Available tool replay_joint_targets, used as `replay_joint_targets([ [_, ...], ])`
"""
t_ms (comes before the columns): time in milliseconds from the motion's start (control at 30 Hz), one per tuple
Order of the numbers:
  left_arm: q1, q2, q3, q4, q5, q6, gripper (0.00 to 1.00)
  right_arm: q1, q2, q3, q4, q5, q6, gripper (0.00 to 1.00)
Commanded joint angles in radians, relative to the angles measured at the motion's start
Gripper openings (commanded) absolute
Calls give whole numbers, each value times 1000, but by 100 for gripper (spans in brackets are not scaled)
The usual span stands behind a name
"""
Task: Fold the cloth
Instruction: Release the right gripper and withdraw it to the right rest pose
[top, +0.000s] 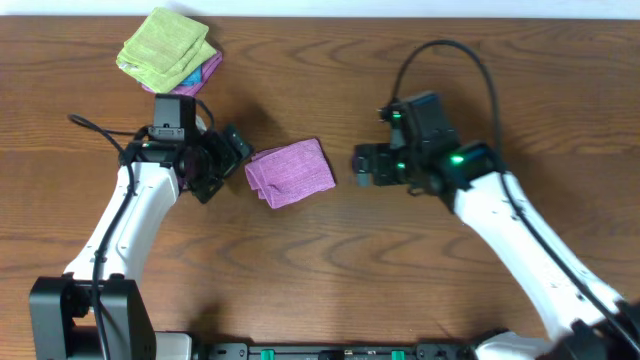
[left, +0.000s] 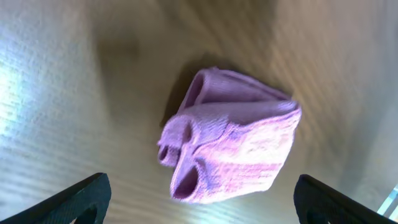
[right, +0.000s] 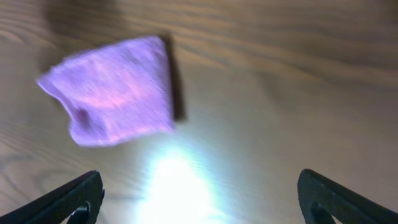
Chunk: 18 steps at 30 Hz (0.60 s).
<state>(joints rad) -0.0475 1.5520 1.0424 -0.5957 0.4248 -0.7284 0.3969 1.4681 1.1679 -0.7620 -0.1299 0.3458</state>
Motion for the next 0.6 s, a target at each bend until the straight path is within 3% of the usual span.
replay_joint_targets([
  [0,3,-9,24,-36,22,11,95,-54,-82,-1,-60,16,-57,99],
  [200,2,36,-24,-23,98,11,95,-130,-348,-227,-112,27,-98,99],
  [333,2,68,-103,51,200,11,95,-149,-648,-430,-140,13,-8,99],
  [467,1,71,-171,101,224,10,95,-149,-900,-496,-209,14,76,99],
  [567,1,71,-214,152,224,-3,95,-149,-990,-499,-241,14,77,99],
])
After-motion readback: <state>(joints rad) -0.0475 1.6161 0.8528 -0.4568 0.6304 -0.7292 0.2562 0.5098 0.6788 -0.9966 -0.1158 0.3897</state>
